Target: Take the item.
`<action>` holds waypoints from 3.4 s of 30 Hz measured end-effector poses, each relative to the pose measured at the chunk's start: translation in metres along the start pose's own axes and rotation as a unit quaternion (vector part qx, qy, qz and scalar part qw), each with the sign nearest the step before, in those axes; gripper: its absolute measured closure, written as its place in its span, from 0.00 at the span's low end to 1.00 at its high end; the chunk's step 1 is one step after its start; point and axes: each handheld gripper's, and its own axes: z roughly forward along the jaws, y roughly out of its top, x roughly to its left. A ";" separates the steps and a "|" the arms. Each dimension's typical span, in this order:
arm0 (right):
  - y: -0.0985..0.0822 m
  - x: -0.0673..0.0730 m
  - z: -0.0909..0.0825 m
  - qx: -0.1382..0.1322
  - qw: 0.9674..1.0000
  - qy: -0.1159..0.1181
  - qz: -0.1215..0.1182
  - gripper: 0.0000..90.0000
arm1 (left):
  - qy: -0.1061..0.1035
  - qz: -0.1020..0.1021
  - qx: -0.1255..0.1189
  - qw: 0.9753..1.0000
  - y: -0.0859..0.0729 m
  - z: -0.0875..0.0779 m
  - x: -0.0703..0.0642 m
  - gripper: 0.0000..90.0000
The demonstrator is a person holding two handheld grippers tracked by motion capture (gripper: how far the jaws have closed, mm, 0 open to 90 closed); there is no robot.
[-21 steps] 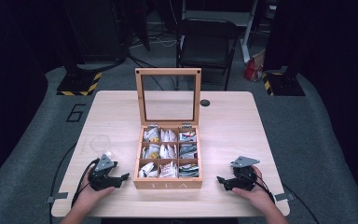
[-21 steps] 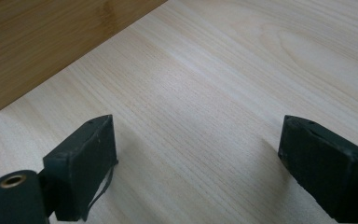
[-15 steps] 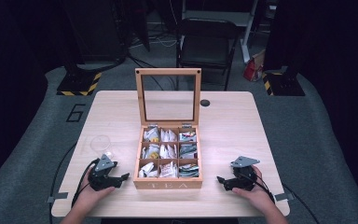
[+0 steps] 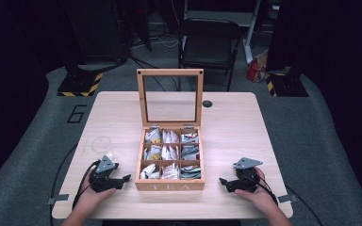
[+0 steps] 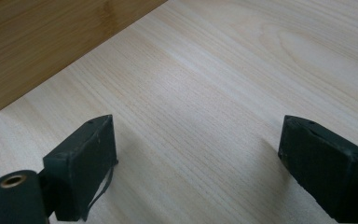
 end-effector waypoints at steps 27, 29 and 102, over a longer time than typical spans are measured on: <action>0.000 0.000 0.000 -0.001 1.000 -0.001 0.002 0.12 | -0.007 -0.065 -0.027 0.997 0.021 -0.030 0.003 0.39; 0.000 0.000 0.000 -0.001 1.000 0.000 0.002 0.12 | -0.008 -0.061 -0.026 0.998 0.023 -0.032 0.003 0.39; 0.000 0.000 0.000 -0.001 1.000 0.000 0.002 0.12 | -0.041 -0.022 -0.039 0.998 0.128 -0.016 -0.015 0.54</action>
